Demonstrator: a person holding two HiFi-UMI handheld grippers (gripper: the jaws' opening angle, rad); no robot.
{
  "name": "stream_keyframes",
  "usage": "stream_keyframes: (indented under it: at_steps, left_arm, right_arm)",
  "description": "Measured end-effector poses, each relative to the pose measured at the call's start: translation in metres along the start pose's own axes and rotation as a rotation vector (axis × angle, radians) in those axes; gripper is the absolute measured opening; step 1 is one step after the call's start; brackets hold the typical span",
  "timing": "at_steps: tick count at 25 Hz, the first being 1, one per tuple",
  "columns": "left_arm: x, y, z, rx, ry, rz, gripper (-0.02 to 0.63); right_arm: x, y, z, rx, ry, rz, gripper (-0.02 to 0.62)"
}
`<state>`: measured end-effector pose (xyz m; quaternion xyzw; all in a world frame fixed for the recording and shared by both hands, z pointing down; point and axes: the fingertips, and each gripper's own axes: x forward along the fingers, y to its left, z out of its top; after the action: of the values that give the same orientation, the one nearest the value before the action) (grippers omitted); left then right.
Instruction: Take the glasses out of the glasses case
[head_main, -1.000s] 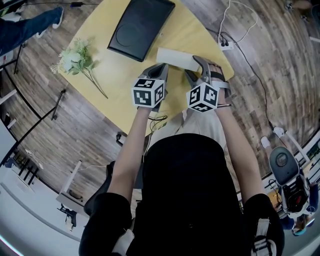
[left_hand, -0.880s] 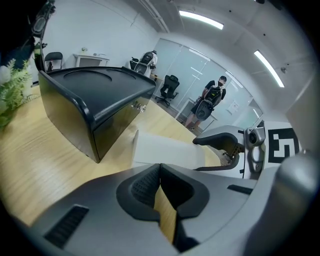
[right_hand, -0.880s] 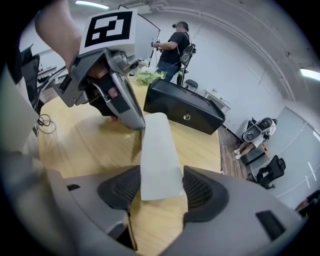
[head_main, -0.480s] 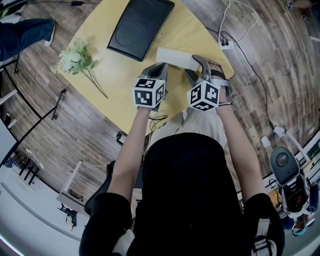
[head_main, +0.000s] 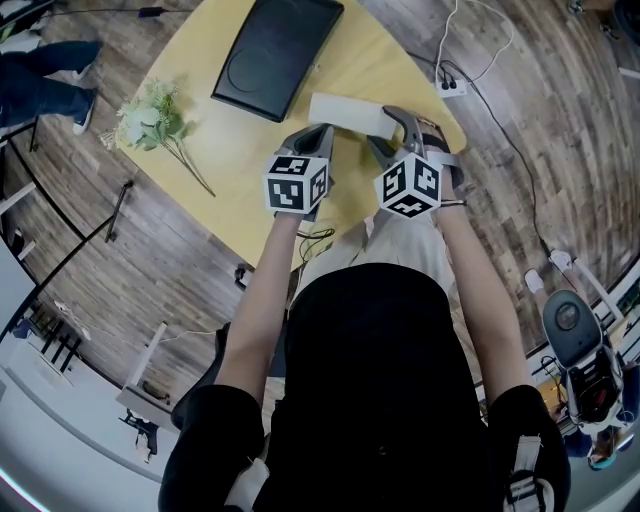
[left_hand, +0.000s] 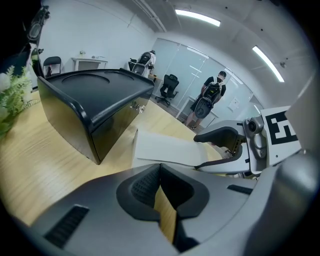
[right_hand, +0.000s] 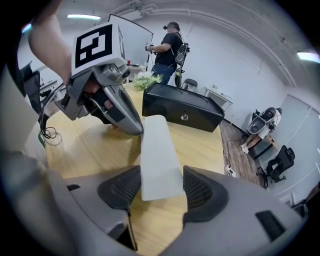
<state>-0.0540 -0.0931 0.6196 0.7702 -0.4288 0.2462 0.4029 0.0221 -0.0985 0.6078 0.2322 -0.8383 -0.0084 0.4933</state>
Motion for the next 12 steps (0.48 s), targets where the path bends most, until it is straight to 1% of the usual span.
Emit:
stream_keyframes:
  at_steps: [5,9,12]
  left_arm:
    - [0.001,0.0,-0.001,-0.005,0.005,0.011,0.023]
    - [0.0,0.001,-0.001,-0.003,0.014,0.006,0.023]
    - [0.0,0.002,-0.002,-0.002,0.018,0.005,0.023]
  right_arm:
    - [-0.006,-0.002,0.002,0.031,-0.018,-0.026,0.27]
    - [-0.014,-0.006,0.01,0.034,-0.047,-0.051,0.224]
    - [-0.019,-0.011,0.015,0.075,-0.069,-0.062,0.178]
